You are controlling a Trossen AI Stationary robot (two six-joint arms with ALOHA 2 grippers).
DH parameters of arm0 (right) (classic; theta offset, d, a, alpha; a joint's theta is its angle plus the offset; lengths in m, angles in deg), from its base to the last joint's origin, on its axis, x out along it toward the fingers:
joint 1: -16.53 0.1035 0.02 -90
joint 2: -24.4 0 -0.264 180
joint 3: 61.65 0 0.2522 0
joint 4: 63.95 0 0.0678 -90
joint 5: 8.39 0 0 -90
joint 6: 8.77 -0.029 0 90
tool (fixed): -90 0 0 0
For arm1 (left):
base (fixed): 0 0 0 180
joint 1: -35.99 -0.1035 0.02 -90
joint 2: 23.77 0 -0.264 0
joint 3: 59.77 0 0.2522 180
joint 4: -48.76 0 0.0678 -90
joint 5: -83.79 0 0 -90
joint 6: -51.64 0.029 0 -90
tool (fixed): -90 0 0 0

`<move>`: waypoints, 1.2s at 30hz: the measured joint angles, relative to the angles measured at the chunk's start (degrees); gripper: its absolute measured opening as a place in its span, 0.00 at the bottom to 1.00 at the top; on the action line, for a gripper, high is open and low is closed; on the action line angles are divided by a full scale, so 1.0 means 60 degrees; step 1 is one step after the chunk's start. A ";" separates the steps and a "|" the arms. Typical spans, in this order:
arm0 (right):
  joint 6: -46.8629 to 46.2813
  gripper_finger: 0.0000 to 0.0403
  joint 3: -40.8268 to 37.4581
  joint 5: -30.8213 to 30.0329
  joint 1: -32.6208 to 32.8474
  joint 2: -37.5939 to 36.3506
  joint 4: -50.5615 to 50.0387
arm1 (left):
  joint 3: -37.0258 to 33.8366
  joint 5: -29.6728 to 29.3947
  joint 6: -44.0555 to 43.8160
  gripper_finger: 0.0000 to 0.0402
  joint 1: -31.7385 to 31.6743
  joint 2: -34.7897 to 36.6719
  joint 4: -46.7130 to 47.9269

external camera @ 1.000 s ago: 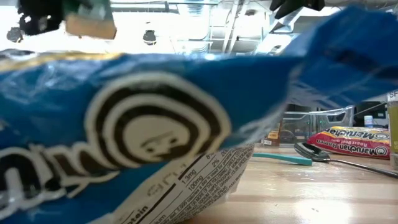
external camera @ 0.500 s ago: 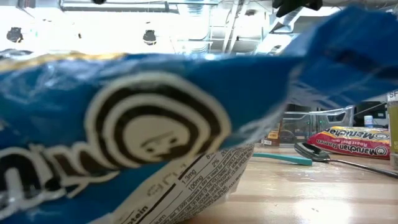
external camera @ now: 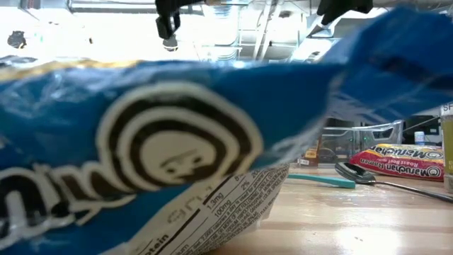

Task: Pick & Place Food Item
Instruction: Put the black spice can into the right transparent bin

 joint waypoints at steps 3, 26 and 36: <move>0.0374 0.30 0.0000 0.0014 0.0120 0.0000 0.0015 | 0.0279 0.0663 0.0000 0.30 -0.0158 -0.0584 0.0124; 0.2134 0.30 -0.1570 0.2795 0.0198 0.0004 0.4985 | 0.2068 0.2326 0.1065 0.30 0.0048 -0.2640 0.3116; 0.2576 0.30 -0.1566 0.3041 0.0128 0.1155 0.5631 | 0.2068 0.2211 0.1111 0.30 0.0304 -0.2640 0.2874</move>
